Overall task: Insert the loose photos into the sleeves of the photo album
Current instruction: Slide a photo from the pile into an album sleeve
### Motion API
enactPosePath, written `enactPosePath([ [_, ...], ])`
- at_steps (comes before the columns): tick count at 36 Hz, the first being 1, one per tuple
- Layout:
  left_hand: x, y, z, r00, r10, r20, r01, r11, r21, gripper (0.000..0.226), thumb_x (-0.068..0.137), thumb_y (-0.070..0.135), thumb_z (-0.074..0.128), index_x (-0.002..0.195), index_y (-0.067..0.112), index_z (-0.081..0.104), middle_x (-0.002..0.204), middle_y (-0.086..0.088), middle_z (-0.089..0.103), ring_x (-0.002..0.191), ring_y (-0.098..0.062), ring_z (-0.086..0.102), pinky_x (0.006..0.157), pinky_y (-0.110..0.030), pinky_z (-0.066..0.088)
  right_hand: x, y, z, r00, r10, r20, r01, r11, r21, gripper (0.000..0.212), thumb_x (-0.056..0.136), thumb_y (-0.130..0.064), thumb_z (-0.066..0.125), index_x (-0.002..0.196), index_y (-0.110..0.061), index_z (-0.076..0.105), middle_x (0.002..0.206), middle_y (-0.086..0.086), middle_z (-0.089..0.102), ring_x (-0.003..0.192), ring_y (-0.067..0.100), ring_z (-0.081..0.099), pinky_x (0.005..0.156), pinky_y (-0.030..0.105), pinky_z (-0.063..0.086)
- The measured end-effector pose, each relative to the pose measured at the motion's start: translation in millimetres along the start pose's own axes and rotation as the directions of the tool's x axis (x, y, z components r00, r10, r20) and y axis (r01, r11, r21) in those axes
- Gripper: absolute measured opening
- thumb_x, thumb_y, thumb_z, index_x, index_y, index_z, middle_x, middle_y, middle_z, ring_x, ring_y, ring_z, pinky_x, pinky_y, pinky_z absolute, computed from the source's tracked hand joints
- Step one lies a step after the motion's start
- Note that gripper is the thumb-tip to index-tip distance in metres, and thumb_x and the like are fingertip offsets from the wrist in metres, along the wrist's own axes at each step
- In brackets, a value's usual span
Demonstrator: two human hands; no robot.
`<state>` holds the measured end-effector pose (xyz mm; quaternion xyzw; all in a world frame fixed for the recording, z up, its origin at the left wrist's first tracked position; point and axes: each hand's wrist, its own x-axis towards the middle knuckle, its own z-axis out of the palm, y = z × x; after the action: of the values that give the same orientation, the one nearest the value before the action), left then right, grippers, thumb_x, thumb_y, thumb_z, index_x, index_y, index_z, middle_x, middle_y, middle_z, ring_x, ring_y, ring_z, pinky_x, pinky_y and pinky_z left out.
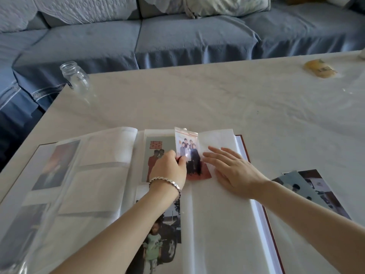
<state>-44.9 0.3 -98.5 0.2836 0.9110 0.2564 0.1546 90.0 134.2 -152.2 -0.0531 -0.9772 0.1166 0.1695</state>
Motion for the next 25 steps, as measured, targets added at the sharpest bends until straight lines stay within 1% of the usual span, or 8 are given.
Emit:
enactPosePath([
  [5,7,-3,-4,0.996,-0.005,0.094,-0.005,0.994,0.105,0.036,0.097,0.036,0.044,0.082,0.005,0.053,0.076,-0.008,0.061,0.063,-0.020,0.046,0.054,-0.027,0.034,-5,-9,-2,0.972,0.234,-0.004,-0.234,0.972,0.032,0.051,0.091,-0.030,0.034,0.139,-0.014,0.038,0.147,0.009,0.036,0.135,0.019,0.025,0.113,0.028,0.016],
  [7,9,-3,-4,0.994,-0.011,0.107,-0.003,0.991,0.133,0.044,0.098,0.040,0.040,0.090,0.001,0.059,0.088,-0.015,0.067,0.067,-0.022,0.047,0.058,-0.028,0.036,-8,-15,-4,0.935,0.352,0.045,-0.354,0.932,0.079,0.063,0.090,-0.045,0.027,0.147,-0.016,0.027,0.154,0.002,0.019,0.139,0.009,0.008,0.112,0.015,-0.005],
  [10,11,-1,-5,0.989,-0.036,0.141,0.007,0.979,0.203,0.047,0.099,0.041,0.036,0.098,0.000,0.060,0.090,-0.014,0.066,0.071,-0.025,0.051,0.062,-0.027,0.037,-17,-16,3,0.935,0.343,0.089,-0.348,0.937,0.040,0.082,0.082,-0.065,0.005,0.148,-0.019,0.019,0.156,-0.002,0.009,0.133,-0.006,-0.010,0.103,0.007,-0.021],
  [14,14,7,-3,0.977,-0.057,0.205,0.012,0.976,0.217,0.045,0.100,0.038,0.037,0.106,0.000,0.060,0.103,-0.017,0.066,0.094,-0.032,0.062,0.066,-0.028,0.038,-19,-18,9,0.928,0.371,0.042,-0.374,0.924,0.084,0.093,0.083,-0.070,-0.006,0.144,-0.012,0.034,0.152,0.003,0.028,0.137,0.002,0.007,0.110,0.011,-0.012],
  [17,16,15,-2,0.965,-0.066,0.253,0.006,0.973,0.230,0.034,0.098,0.030,0.043,0.106,0.000,0.058,0.105,-0.016,0.064,0.089,-0.029,0.058,0.069,-0.028,0.038,-19,-22,7,0.923,0.383,-0.029,-0.380,0.922,0.080,0.076,0.095,-0.058,0.011,0.132,-0.005,0.051,0.139,0.009,0.048,0.136,0.013,0.027,0.112,0.017,0.001],
  [19,18,19,-3,0.963,-0.081,0.257,0.011,0.965,0.262,0.032,0.099,0.028,0.042,0.108,0.001,0.057,0.106,-0.015,0.063,0.090,-0.027,0.056,0.073,-0.029,0.040,-21,-23,8,0.909,0.413,-0.047,-0.408,0.909,0.086,0.066,0.094,-0.051,0.021,0.132,-0.006,0.051,0.140,0.006,0.048,0.136,0.014,0.029,0.112,0.019,0.002],
  [22,17,20,-5,0.956,-0.086,0.281,-0.007,0.949,0.315,0.031,0.102,0.025,0.036,0.113,0.002,0.054,0.112,-0.015,0.062,0.103,-0.029,0.058,0.077,-0.029,0.041,-23,-22,11,0.905,0.422,-0.056,-0.416,0.904,0.093,0.065,0.089,-0.046,0.022,0.134,-0.006,0.049,0.144,0.003,0.043,0.137,0.014,0.028,0.112,0.016,-0.003],
  [25,16,18,-7,0.939,-0.114,0.324,0.011,0.953,0.304,0.030,0.101,0.020,0.038,0.121,0.001,0.050,0.114,-0.016,0.062,0.103,-0.029,0.061,0.077,-0.027,0.045,-23,-20,13,0.899,0.435,-0.053,-0.430,0.899,0.083,0.060,0.090,-0.041,0.027,0.129,-0.004,0.054,0.139,0.006,0.049,0.134,0.018,0.035,0.112,0.020,0.003],
])
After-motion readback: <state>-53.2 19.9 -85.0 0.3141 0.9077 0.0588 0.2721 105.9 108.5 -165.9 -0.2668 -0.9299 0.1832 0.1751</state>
